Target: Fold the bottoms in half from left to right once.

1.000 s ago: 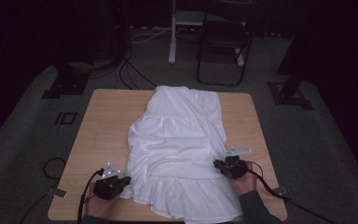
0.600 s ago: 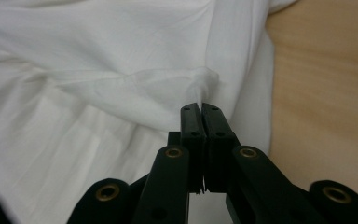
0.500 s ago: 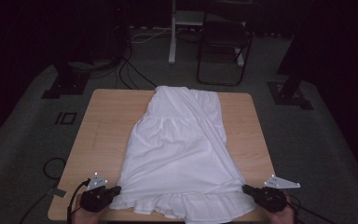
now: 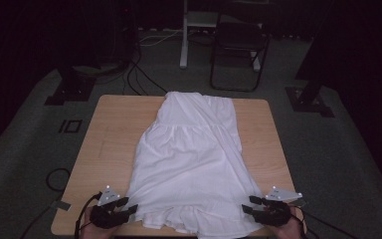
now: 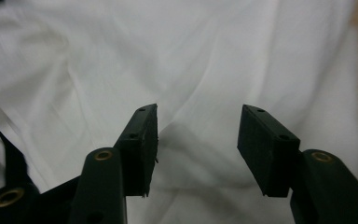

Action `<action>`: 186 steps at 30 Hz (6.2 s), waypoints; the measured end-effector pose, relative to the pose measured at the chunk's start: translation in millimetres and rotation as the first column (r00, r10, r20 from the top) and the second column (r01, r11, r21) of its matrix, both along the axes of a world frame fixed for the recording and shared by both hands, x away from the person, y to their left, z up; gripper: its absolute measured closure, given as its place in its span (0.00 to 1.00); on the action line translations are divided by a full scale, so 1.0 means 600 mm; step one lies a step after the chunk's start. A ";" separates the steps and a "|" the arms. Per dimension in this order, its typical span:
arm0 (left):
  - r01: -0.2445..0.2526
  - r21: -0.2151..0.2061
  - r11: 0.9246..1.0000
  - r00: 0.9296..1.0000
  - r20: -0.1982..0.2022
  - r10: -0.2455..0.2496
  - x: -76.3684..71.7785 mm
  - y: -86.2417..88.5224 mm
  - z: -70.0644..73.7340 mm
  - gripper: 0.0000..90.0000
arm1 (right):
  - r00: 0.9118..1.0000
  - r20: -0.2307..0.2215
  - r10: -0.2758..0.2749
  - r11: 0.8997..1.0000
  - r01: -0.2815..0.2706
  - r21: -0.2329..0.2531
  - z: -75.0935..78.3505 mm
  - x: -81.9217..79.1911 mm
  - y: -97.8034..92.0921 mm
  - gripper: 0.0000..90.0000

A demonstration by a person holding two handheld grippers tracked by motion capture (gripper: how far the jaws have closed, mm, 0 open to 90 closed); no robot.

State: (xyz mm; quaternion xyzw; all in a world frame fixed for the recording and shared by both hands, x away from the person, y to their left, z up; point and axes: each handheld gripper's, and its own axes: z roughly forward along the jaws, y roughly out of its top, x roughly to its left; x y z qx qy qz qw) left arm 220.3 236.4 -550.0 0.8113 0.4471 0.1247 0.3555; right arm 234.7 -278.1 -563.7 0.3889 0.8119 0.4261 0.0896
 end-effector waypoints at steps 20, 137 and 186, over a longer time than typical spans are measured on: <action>-0.028 -0.064 0.998 0.999 0.029 0.030 -0.008 0.020 0.020 1.00 | 0.997 0.059 -0.040 0.999 0.041 -0.005 0.019 -0.024 -0.033 0.99; -0.131 -0.010 0.991 0.991 0.013 0.131 0.234 -0.055 0.003 0.53 | 0.983 -0.056 -0.173 0.985 0.171 -0.028 0.030 0.373 0.130 0.99; -0.027 -0.007 1.000 1.000 -0.008 0.027 0.124 -0.062 -0.009 0.98 | 0.983 0.002 -0.184 0.973 0.182 -0.141 0.005 0.178 0.050 0.98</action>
